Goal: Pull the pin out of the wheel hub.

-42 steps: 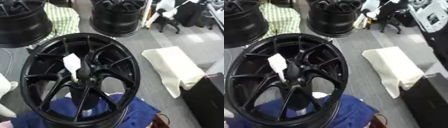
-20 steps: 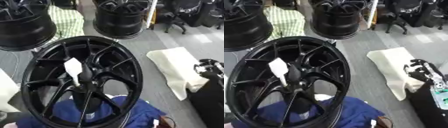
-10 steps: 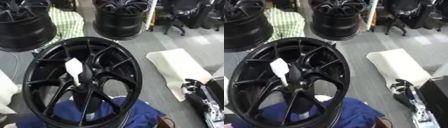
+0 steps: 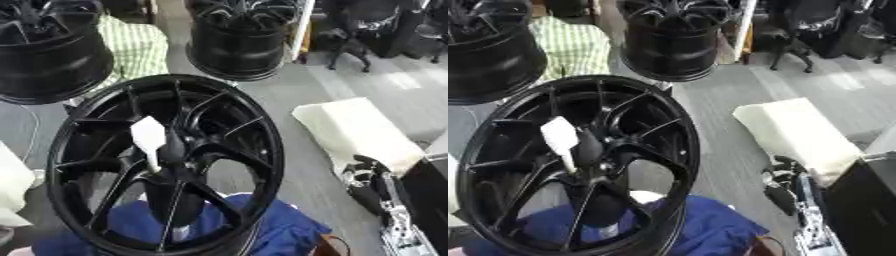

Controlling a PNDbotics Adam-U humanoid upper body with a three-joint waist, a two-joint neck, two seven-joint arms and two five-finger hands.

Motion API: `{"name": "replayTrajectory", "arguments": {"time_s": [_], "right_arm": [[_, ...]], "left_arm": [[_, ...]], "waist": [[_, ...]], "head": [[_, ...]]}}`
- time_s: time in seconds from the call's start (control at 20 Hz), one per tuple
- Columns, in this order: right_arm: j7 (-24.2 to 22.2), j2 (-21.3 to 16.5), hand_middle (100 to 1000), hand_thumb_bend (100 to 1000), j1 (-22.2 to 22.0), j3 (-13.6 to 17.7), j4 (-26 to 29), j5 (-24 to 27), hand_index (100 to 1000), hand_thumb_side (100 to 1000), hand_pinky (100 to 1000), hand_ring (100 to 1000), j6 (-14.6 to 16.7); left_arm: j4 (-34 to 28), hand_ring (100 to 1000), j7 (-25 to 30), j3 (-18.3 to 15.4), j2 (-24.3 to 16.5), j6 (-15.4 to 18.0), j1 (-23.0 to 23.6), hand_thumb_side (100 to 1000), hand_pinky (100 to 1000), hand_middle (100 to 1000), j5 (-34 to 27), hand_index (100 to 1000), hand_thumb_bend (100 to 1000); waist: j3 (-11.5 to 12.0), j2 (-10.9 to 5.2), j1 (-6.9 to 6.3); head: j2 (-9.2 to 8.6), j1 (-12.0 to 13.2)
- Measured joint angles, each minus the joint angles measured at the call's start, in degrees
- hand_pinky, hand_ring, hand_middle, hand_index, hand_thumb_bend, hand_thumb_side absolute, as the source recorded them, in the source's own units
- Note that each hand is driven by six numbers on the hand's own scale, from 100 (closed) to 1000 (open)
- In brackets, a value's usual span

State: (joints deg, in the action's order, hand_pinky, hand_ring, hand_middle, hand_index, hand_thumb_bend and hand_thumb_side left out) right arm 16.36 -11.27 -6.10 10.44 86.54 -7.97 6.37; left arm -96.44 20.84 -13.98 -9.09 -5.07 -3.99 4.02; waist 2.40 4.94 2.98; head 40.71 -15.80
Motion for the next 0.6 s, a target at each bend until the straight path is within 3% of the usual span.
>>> {"name": "replayTrajectory", "arguments": {"time_s": [0.35, 0.6], "right_arm": [[7.9, 0.0, 622, 100, 0.1, -3.4, -1.2, -1.0, 795, 265, 534, 531, -0.2], [10.8, 0.0, 623, 100, 0.2, -4.8, -1.8, -1.7, 796, 266, 534, 531, -0.2]], "left_arm": [[0.0, 910, 0.2, 0.0, 0.0, 0.1, 0.0, 527, 456, 620, 0.0, 771, 160], [0.0, 910, 0.3, 0.2, 0.0, 0.1, 0.0, 528, 457, 620, 0.0, 771, 159]], "waist": [[0.1, 0.03, -0.03], [0.1, 0.07, -0.06]], "head": [[0.09, 0.0], [0.45, 0.1]]}}
